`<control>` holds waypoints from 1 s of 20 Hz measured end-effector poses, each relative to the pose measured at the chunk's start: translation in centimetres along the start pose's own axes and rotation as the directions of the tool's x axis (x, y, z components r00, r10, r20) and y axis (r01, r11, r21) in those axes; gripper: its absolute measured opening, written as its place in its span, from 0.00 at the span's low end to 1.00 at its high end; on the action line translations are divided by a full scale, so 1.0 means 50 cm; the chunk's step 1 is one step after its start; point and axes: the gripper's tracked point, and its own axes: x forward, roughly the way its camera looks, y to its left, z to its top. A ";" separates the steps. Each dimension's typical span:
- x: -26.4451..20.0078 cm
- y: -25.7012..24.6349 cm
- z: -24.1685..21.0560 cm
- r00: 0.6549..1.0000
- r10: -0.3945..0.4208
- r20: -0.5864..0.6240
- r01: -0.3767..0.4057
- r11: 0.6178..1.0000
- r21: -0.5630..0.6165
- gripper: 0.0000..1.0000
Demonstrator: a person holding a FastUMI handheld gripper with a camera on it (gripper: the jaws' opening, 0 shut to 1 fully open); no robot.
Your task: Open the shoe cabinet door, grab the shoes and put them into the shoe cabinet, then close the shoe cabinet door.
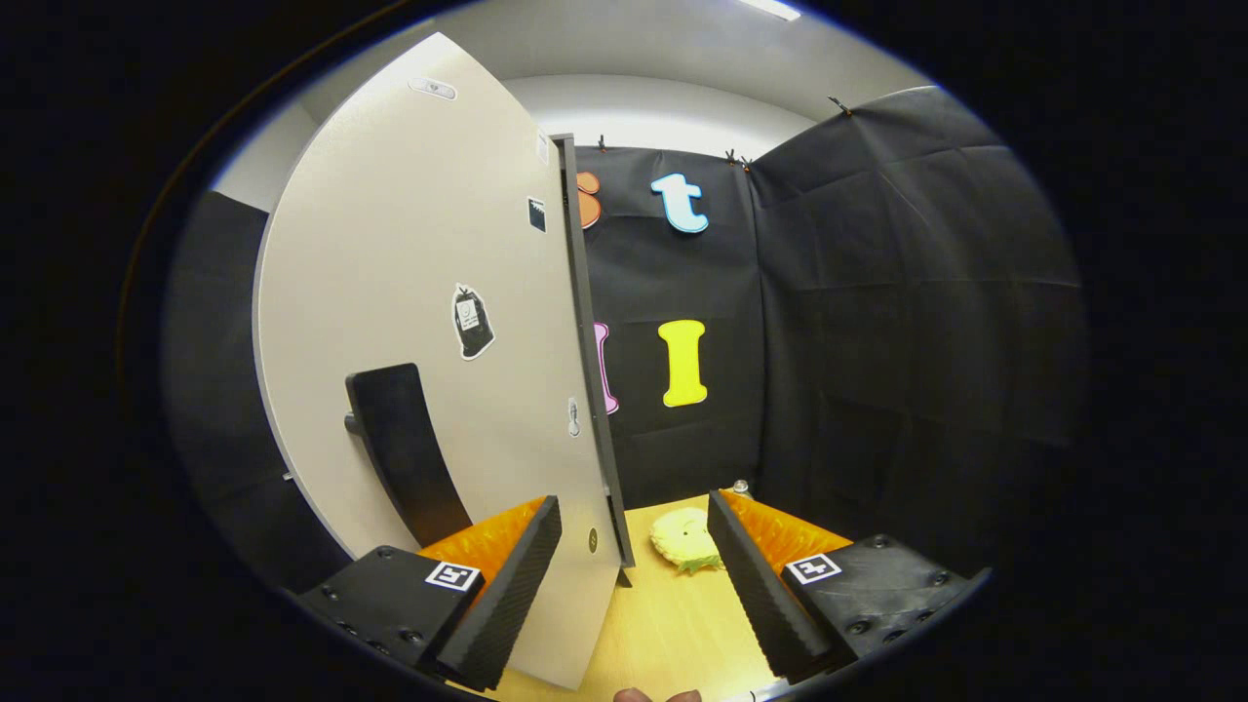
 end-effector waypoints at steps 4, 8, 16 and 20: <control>0.009 0.073 -0.011 1.000 -0.009 -0.016 0.009 1.000 0.000 0.98; 0.038 0.175 -0.022 0.998 0.050 -0.027 -0.050 0.999 -0.004 0.98; 0.073 0.353 0.017 0.983 0.183 0.006 -0.183 0.983 -0.022 0.98; 0.069 0.382 0.024 0.980 0.200 0.023 -0.198 0.979 -0.045 0.98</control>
